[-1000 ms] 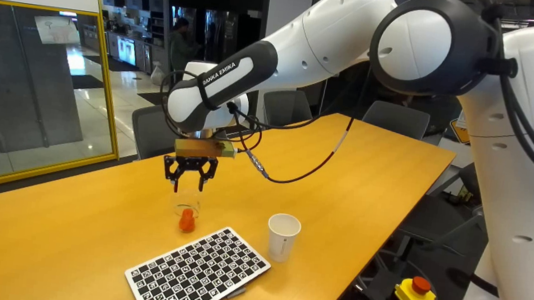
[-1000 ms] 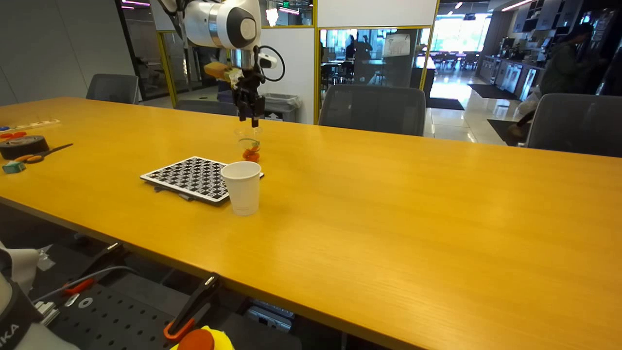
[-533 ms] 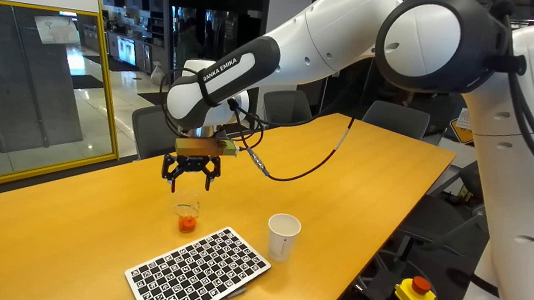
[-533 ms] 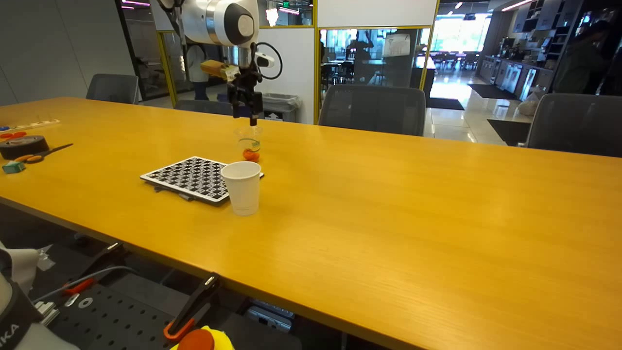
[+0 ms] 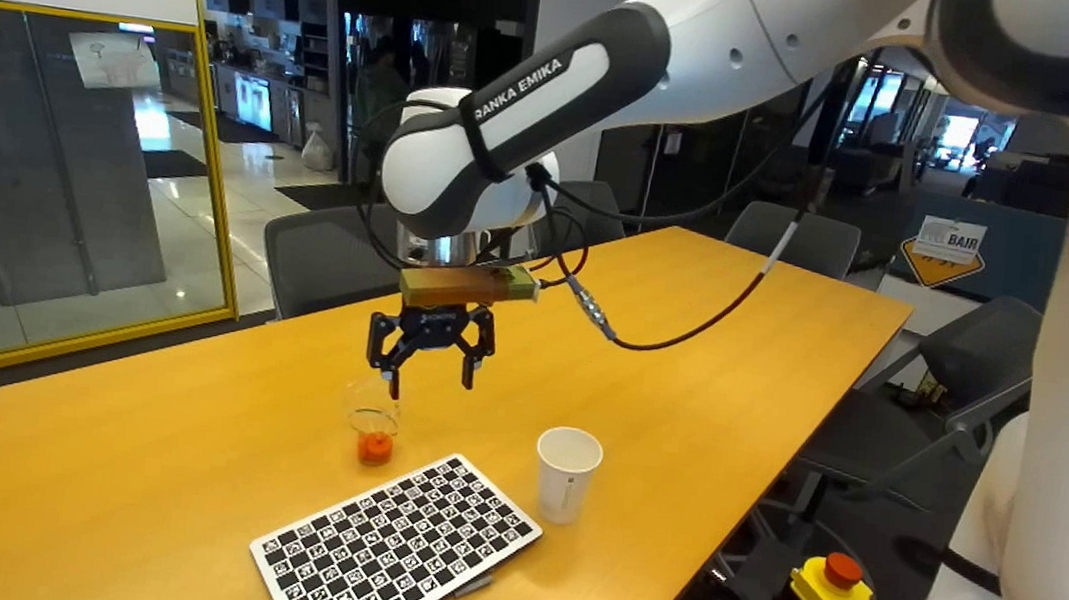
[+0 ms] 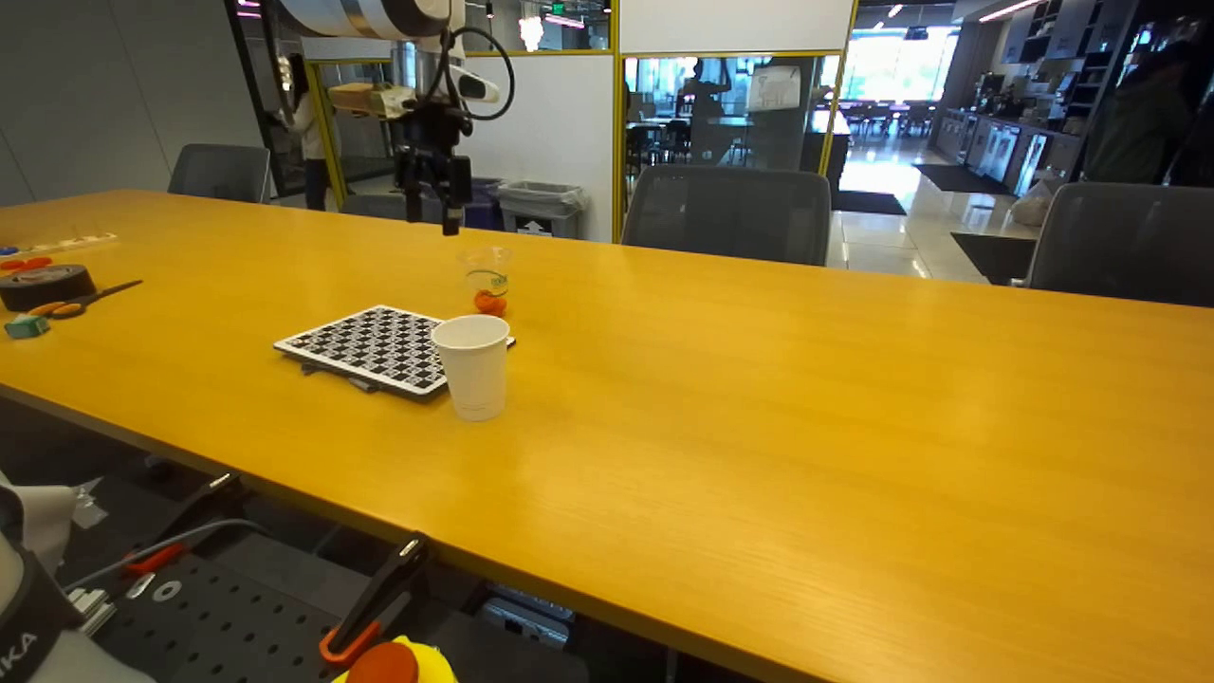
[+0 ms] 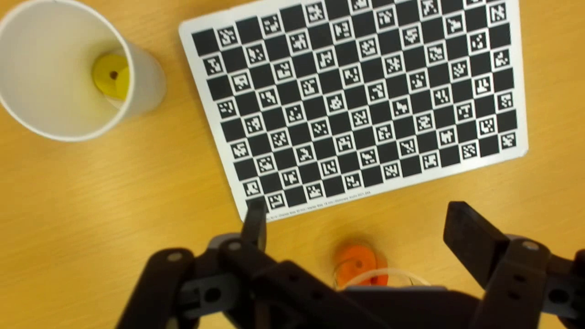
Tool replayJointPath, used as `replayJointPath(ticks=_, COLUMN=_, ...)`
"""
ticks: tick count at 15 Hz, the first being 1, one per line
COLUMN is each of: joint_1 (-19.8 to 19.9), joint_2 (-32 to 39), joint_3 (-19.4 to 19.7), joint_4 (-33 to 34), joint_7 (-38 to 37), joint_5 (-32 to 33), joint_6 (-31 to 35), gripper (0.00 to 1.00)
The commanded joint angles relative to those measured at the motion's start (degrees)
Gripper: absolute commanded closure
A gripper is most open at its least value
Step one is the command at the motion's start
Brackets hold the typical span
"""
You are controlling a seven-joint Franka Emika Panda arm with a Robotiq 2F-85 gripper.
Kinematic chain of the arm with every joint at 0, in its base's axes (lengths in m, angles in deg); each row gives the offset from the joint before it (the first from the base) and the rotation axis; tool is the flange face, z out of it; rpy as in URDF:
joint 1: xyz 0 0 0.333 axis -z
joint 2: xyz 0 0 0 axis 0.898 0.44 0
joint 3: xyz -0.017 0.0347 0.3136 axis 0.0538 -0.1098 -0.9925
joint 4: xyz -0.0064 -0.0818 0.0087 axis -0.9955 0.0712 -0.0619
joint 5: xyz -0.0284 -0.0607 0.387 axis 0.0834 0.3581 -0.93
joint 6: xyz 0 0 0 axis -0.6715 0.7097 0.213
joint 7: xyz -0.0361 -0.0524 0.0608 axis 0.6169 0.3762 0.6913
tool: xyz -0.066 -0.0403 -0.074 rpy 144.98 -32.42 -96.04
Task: Put one round orange block in the clear cup then put a round yellow block in the white cup, then put two round orange blocks in the clear cup and put the last round yellow block in the white cup
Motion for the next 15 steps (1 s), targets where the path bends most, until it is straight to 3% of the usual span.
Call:
replayJointPath(ticks=1, joint_1=0.8, joint_2=-13.6, joint_3=-0.5, joint_4=-14.5, joint_7=-0.4, joint_5=2.0, joint_6=1.6, gripper=0.0)
replayJointPath(ticks=3, joint_1=2.0, joint_2=-20.0, joint_3=-0.6, joint_4=-20.6, joint_7=0.0, joint_5=1.0, joint_6=2.0, gripper=0.0)
replayJointPath(ticks=7, joint_1=5.3, joint_2=-32.3, joint_3=-0.3, joint_4=-28.9, joint_7=2.1, joint_5=1.7, joint_6=-3.4, gripper=0.0)
replayJointPath(ticks=15, joint_1=8.3, joint_2=-50.6, joint_3=0.3, joint_4=-32.5, joint_7=16.8, joint_5=2.3, joint_6=-21.4, gripper=0.0)
